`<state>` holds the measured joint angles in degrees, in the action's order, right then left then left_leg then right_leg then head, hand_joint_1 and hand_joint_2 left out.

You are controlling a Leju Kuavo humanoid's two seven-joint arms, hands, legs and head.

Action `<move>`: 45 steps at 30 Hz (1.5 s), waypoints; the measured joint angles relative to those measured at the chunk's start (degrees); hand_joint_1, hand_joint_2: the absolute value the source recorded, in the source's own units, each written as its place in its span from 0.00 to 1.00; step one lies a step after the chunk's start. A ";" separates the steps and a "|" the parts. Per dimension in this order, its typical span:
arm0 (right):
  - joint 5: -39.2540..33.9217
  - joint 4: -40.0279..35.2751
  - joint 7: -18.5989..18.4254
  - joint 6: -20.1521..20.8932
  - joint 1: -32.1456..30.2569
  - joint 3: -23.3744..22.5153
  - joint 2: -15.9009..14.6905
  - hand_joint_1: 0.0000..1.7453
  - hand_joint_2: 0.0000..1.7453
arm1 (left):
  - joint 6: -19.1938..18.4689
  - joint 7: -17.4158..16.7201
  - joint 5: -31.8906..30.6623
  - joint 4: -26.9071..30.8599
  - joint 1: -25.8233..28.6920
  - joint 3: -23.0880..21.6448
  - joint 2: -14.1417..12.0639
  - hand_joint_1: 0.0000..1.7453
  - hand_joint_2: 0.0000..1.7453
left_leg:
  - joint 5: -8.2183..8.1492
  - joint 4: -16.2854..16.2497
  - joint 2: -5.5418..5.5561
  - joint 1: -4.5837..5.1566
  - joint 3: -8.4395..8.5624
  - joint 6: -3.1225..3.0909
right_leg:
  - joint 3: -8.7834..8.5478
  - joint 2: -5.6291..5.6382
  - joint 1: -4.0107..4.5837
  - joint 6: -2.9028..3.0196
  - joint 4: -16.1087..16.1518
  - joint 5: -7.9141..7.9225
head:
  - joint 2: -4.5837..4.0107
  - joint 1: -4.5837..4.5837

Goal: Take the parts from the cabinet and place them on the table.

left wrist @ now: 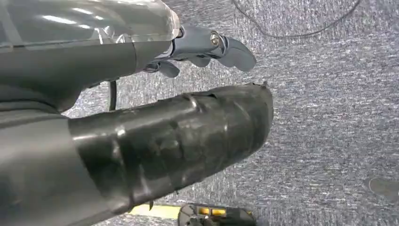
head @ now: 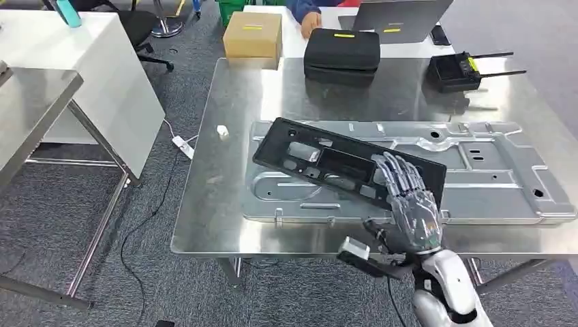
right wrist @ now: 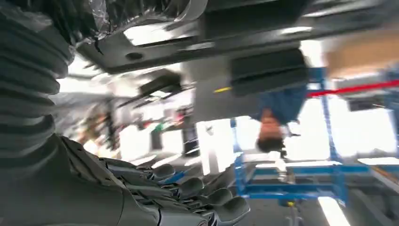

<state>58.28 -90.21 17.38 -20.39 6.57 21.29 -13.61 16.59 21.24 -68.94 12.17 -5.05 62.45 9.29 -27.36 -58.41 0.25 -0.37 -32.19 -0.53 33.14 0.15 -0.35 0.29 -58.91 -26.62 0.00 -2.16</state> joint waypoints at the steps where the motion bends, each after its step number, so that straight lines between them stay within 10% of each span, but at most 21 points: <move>1: -3.51 -1.41 1.86 -0.37 -1.17 -0.26 -0.27 0.00 1.00 | 0.11 -0.04 0.00 0.00 0.05 0.04 0.00 0.00 0.00 | 0.23 0.00 0.01 -0.02 -0.19 -0.31 | 0.01 -0.01 -0.05 -0.20 -0.03 0.01 | 0.00 -0.11; 5: -9.50 -6.16 4.76 -3.74 -4.64 -1.95 0.85 0.00 1.00 | 1.14 -0.68 0.02 0.00 0.15 0.44 0.18 0.00 0.00 | 0.91 0.90 -0.25 -0.26 0.17 -1.71 | 0.03 0.00 -0.41 -1.30 -0.74 -0.67 | 0.00 -0.07; 9: -13.06 -8.46 5.89 -8.02 -6.78 -3.85 4.13 0.00 1.00 | 2.08 -1.07 0.24 0.00 0.18 1.07 0.20 0.00 0.00 | 0.98 0.94 -0.41 -0.17 -0.09 -2.21 | 7.12 -0.08 -0.58 -2.14 -16.30 -8.76 | 0.00 -0.13; 11: -13.47 -9.00 6.05 -8.37 -7.40 -4.46 5.31 0.00 1.00 | 2.10 -1.14 0.46 0.00 0.18 1.14 0.20 0.00 0.00 | 0.96 0.84 -0.41 -0.16 -0.07 -2.18 | 7.12 -0.08 -0.57 -2.14 -16.41 -7.32 | 0.00 -0.15; 14: -13.58 -9.88 6.18 -8.39 -7.57 -5.09 6.33 0.00 1.00 | 2.10 -1.16 0.48 0.00 0.18 1.14 0.55 0.00 0.00 | 0.78 0.66 -0.38 -0.16 0.14 -1.90 | -0.36 -0.15 -0.50 -1.33 -1.74 -0.17 | 0.00 -0.15; 20: -17.37 -11.23 7.27 -9.88 -8.52 -6.41 8.43 0.00 1.00 | 2.93 -1.82 0.35 0.00 0.12 1.16 0.68 0.00 0.00 | 0.18 0.18 -0.34 -0.02 -0.07 0.07 | -1.19 -0.22 -0.46 0.56 0.92 -0.10 | 0.00 -0.07; 25: -22.36 -12.94 8.23 -10.16 -10.41 -8.02 11.31 0.00 1.00 | 3.50 -2.58 -0.15 0.00 0.43 1.18 0.81 0.00 0.00 | -8.34 -16.57 -0.33 -0.26 -7.15 0.89 | -0.79 -0.32 -0.30 1.20 0.73 0.09 | 0.00 0.07; 27: -23.09 -12.94 8.28 -9.94 -11.25 -8.44 11.99 0.00 1.00 | 3.63 -2.71 -0.22 0.00 0.43 1.18 0.83 0.00 0.00 | -5.23 -13.20 -0.33 -0.34 -5.37 0.91 | -0.61 -0.24 -0.31 1.25 0.39 0.04 | 0.00 0.07; 29: -23.92 -12.91 8.30 -9.07 -11.68 -8.92 12.74 0.00 1.00 | 3.78 -2.86 -0.26 0.00 0.37 1.18 0.81 0.00 0.00 | -0.57 -3.20 -0.32 -0.35 -0.28 0.50 | -0.53 -0.10 -0.33 1.14 0.04 -0.05 | 0.00 0.07; 35: -25.64 -12.08 8.39 -8.22 -12.09 -9.77 14.24 0.00 1.00 | 3.89 -3.10 -0.57 0.00 0.25 1.25 0.87 0.00 0.00 | 0.66 0.83 -0.43 -0.37 0.70 -1.42 | 0.20 -0.03 -0.03 -0.84 -0.54 -0.04 | 0.00 -0.02; 40: -25.71 -11.43 8.39 -8.22 -12.25 -10.08 14.37 0.00 1.00 | 3.89 -3.13 -0.57 0.00 0.22 1.27 0.81 0.00 0.00 | 1.77 0.82 -0.69 -0.22 -1.02 -2.31 | 6.20 -0.09 -0.55 -2.05 -16.49 -10.14 | 0.00 -0.07; 42: -25.71 -11.12 8.39 -8.22 -12.27 -10.23 14.38 0.00 1.00 | 3.89 -3.15 -0.57 0.00 0.28 1.29 0.83 0.00 0.00 | 2.16 0.63 -0.69 -0.24 -1.66 -2.07 | 4.15 -0.12 -0.64 -2.10 -14.46 -7.74 | 0.00 -0.07; 44: -25.71 -11.06 8.39 -8.22 -12.25 -10.32 14.40 0.00 1.00 | 3.89 -3.15 -0.57 0.00 0.30 1.29 0.92 0.00 0.00 | 2.38 0.28 -0.66 -0.25 -2.02 -1.74 | -2.09 -0.13 -0.69 -1.78 -4.18 -3.51 | 0.00 -0.07; 45: -25.71 -11.06 8.39 -8.22 -12.14 -10.32 14.40 0.00 0.00 | 3.89 -3.15 -0.57 0.00 0.26 1.29 1.01 0.00 0.00 | 2.49 0.12 -0.68 -0.25 -2.14 -1.54 | -4.44 -0.13 -0.63 -1.46 0.46 -3.85 | 0.00 -0.07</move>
<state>32.57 -101.26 25.77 -28.61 -5.56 10.97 0.79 20.48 18.10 -69.51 12.17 -4.79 63.73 10.29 -24.86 -58.29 -0.43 -0.62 -34.33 -2.07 28.70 0.02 -0.99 -1.17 -58.45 -30.46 0.00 -2.23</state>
